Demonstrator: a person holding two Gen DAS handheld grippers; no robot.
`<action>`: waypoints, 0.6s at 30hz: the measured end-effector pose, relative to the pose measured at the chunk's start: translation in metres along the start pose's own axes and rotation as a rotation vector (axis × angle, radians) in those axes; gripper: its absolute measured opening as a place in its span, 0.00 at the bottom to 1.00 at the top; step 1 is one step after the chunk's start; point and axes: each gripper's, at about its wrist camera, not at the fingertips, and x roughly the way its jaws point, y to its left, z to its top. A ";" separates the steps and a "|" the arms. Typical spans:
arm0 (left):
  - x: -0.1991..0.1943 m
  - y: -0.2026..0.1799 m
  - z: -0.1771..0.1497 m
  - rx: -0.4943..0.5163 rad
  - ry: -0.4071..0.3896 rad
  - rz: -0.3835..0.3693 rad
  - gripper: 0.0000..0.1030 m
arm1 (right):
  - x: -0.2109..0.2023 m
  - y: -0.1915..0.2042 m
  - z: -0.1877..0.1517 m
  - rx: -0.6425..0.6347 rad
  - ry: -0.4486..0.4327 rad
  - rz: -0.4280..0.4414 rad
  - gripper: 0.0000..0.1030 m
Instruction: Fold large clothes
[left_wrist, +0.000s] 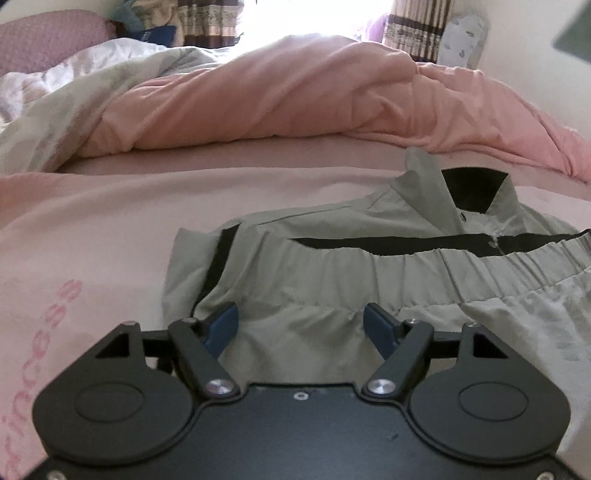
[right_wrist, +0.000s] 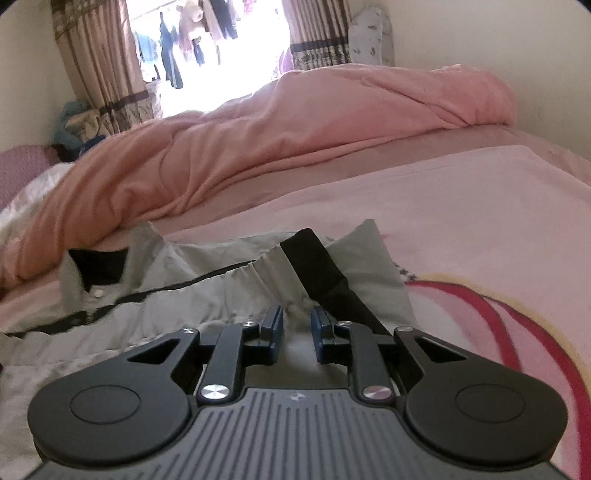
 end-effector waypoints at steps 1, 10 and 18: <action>-0.009 0.001 -0.002 -0.002 -0.002 0.001 0.74 | -0.015 0.000 -0.002 -0.012 -0.019 0.006 0.22; -0.107 0.011 -0.090 0.000 -0.025 -0.060 0.75 | -0.122 -0.016 -0.052 -0.097 -0.049 0.006 0.25; -0.116 0.006 -0.145 0.023 0.004 -0.042 0.78 | -0.124 -0.039 -0.093 -0.074 0.031 -0.073 0.25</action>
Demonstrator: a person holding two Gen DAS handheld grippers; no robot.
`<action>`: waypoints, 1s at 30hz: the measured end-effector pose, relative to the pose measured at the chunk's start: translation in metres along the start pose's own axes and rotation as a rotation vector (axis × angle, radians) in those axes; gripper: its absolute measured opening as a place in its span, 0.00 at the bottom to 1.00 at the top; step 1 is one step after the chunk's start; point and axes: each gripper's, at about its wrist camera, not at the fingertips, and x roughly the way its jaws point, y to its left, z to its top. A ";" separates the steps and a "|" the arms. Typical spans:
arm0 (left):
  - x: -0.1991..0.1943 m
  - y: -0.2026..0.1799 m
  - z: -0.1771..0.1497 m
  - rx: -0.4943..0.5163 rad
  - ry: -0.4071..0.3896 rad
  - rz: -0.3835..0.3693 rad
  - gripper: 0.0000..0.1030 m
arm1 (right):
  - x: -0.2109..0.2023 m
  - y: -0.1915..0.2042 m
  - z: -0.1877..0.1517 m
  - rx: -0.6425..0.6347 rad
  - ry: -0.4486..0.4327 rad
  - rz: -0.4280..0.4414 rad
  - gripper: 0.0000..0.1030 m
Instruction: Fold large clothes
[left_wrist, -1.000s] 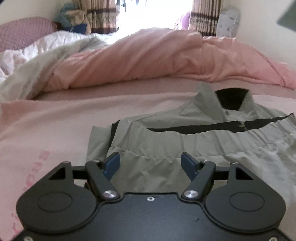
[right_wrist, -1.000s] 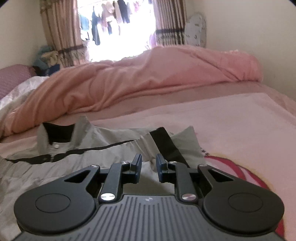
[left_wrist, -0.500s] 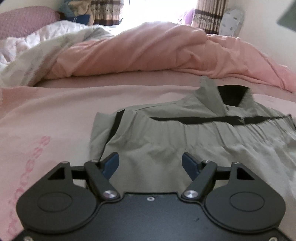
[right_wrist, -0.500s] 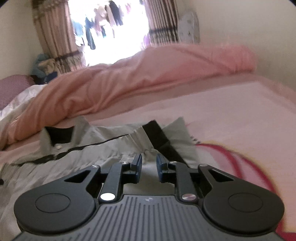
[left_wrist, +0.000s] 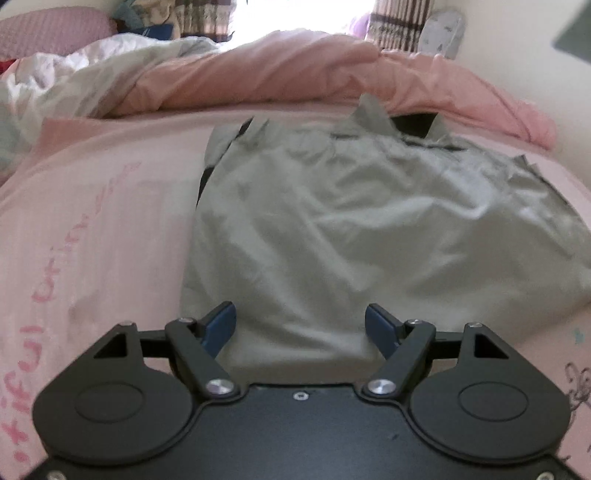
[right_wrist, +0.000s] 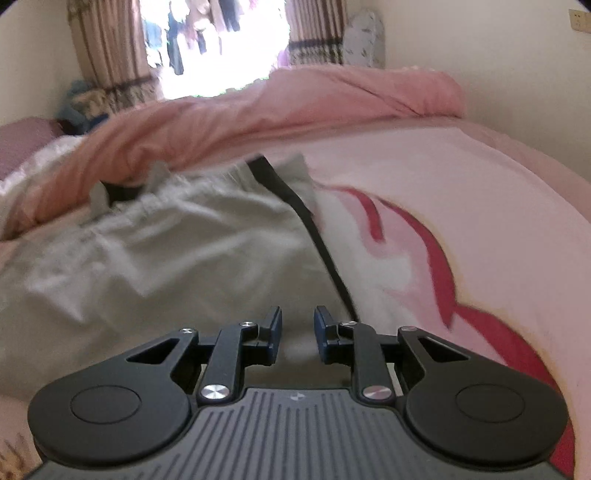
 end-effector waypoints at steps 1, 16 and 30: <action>0.003 0.002 -0.002 -0.006 0.000 0.002 0.80 | 0.002 -0.001 -0.004 -0.012 -0.002 -0.003 0.25; -0.071 0.021 -0.033 -0.305 -0.058 -0.035 0.91 | -0.048 0.142 -0.001 -0.160 -0.091 0.271 0.30; -0.047 0.038 -0.063 -0.657 -0.119 -0.160 0.95 | -0.002 0.177 -0.029 -0.114 0.005 0.244 0.30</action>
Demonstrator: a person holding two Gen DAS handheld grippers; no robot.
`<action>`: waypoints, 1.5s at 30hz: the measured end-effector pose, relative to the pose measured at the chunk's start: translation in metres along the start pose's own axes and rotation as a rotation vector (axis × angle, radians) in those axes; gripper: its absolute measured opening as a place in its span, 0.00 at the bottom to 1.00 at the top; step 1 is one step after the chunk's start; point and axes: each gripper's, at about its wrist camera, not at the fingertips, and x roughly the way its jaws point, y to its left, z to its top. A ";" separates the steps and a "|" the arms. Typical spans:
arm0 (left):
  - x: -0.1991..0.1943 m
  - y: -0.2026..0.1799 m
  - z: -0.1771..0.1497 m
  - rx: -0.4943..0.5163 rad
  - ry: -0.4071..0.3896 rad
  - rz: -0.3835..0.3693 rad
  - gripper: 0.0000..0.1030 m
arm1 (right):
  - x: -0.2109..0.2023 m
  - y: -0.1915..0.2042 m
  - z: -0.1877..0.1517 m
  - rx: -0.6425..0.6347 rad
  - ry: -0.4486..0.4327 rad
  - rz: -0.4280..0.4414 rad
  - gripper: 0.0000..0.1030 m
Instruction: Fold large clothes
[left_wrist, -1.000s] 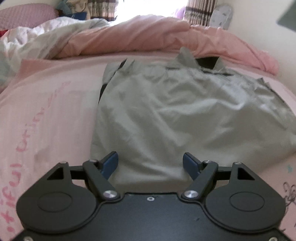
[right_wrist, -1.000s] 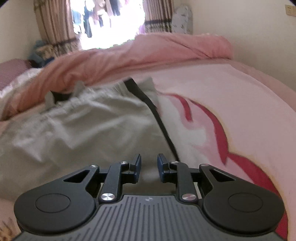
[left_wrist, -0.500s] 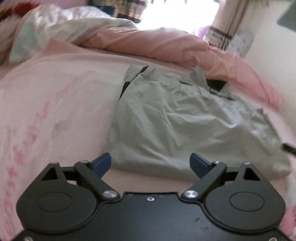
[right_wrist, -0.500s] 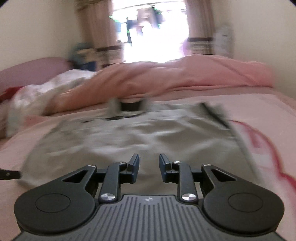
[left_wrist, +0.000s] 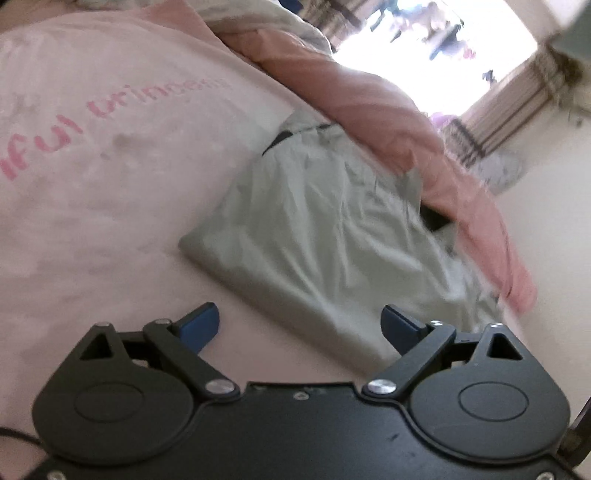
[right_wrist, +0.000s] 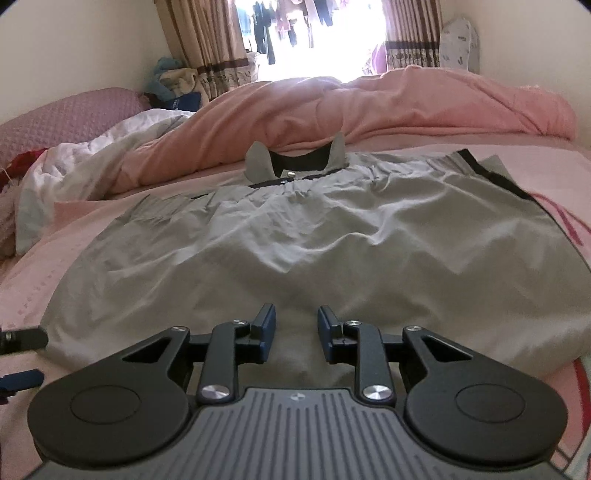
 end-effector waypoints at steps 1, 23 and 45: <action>0.002 0.003 0.002 -0.027 -0.015 -0.018 0.95 | 0.000 -0.001 0.000 0.006 0.001 0.003 0.30; 0.061 -0.002 0.050 -0.037 -0.121 -0.108 1.00 | 0.008 -0.002 -0.006 -0.020 0.005 0.002 0.31; 0.052 0.011 0.061 0.047 -0.015 -0.016 0.43 | 0.036 0.010 0.034 -0.019 -0.019 -0.047 0.31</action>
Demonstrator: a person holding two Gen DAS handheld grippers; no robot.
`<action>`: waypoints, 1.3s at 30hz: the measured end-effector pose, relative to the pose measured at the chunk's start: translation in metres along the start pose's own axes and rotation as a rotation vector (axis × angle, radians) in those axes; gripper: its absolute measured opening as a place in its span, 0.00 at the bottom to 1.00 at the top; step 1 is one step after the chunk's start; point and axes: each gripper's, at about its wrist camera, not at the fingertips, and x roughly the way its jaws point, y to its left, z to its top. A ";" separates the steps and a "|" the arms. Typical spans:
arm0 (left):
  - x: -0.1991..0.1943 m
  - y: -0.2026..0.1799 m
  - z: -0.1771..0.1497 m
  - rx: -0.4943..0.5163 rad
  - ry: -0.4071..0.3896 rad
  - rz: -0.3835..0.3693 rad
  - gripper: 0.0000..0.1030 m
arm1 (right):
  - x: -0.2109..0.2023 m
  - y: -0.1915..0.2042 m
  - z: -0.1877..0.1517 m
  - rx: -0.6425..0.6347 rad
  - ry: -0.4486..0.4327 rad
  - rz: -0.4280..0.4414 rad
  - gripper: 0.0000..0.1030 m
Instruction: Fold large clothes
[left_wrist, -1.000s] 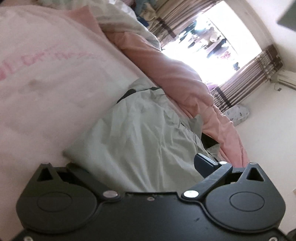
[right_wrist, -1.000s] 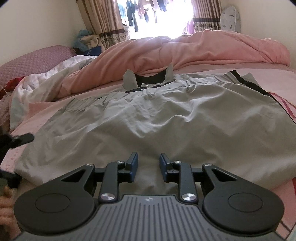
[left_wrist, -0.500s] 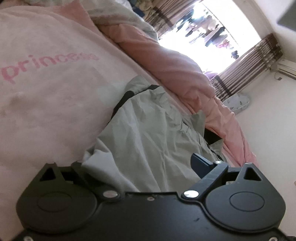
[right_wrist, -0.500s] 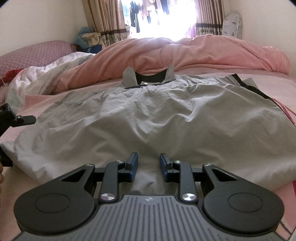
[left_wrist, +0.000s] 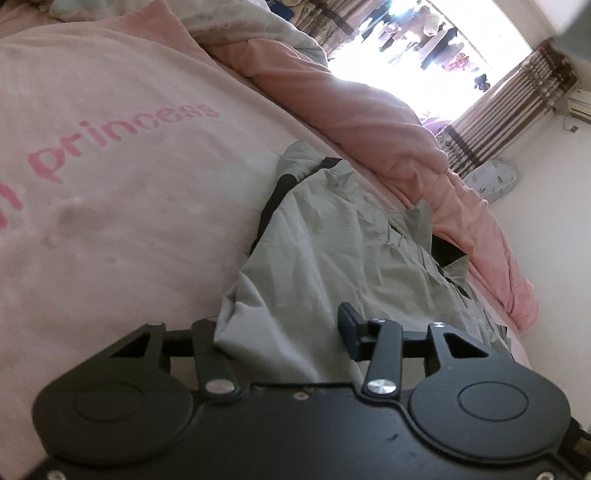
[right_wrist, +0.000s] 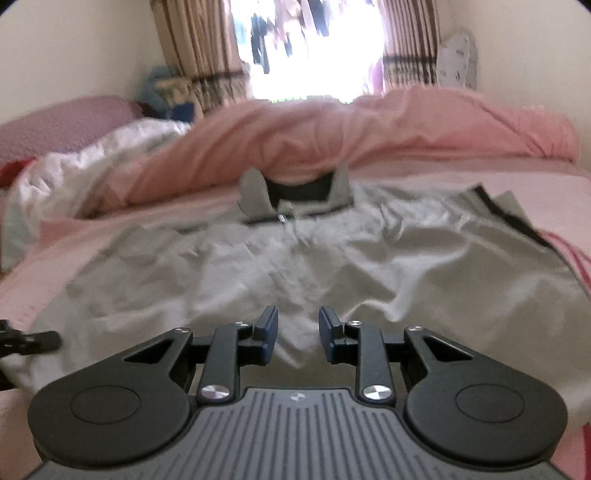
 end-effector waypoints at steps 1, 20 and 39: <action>-0.001 0.001 -0.001 0.003 -0.002 -0.002 0.43 | 0.007 -0.001 -0.002 0.001 0.017 -0.002 0.31; -0.002 -0.005 0.000 0.044 -0.002 0.018 0.37 | 0.014 0.034 -0.009 -0.055 0.007 0.031 0.31; -0.001 -0.014 -0.003 0.062 -0.004 0.022 0.22 | -0.038 0.004 -0.047 -0.052 -0.009 -0.032 0.31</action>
